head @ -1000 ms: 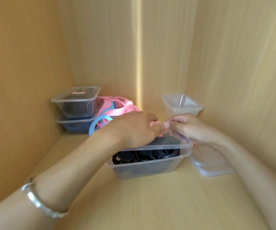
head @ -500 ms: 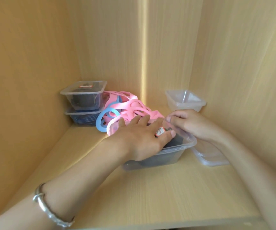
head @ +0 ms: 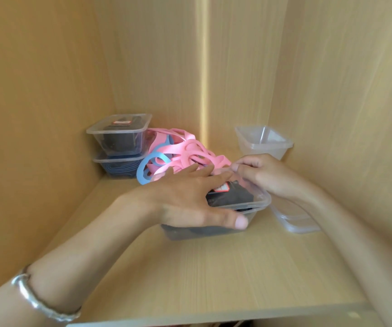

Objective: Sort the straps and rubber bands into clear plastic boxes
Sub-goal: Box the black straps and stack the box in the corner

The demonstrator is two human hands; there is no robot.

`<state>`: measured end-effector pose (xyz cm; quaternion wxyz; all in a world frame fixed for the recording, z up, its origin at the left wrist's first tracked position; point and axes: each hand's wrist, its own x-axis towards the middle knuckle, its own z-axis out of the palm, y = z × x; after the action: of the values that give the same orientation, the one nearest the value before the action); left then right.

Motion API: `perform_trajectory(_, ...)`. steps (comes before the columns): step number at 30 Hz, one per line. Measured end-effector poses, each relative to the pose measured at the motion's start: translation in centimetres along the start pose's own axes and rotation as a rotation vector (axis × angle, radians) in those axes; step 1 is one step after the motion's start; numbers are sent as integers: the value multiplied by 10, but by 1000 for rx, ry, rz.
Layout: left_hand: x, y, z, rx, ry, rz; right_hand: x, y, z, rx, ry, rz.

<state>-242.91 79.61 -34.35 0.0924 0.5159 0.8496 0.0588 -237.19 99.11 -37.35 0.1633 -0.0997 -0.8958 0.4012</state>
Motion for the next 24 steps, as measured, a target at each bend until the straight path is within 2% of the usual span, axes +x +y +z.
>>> perform_trajectory(3,-4,-4,2,118,-64,-47,-1,-2,2,4,-13,11)
perform_trajectory(9,-6,-3,14,231,80,-29,-2,-3,3,22,-23,14)
perform_trajectory(17,-12,-3,20,275,175,-27,-4,-8,7,32,-21,34)
perform_trajectory(20,-12,-3,21,263,160,-43,-3,-8,5,-10,-30,29)
perform_trajectory(24,-10,-4,19,200,47,-92,-2,-8,6,-4,-44,51)
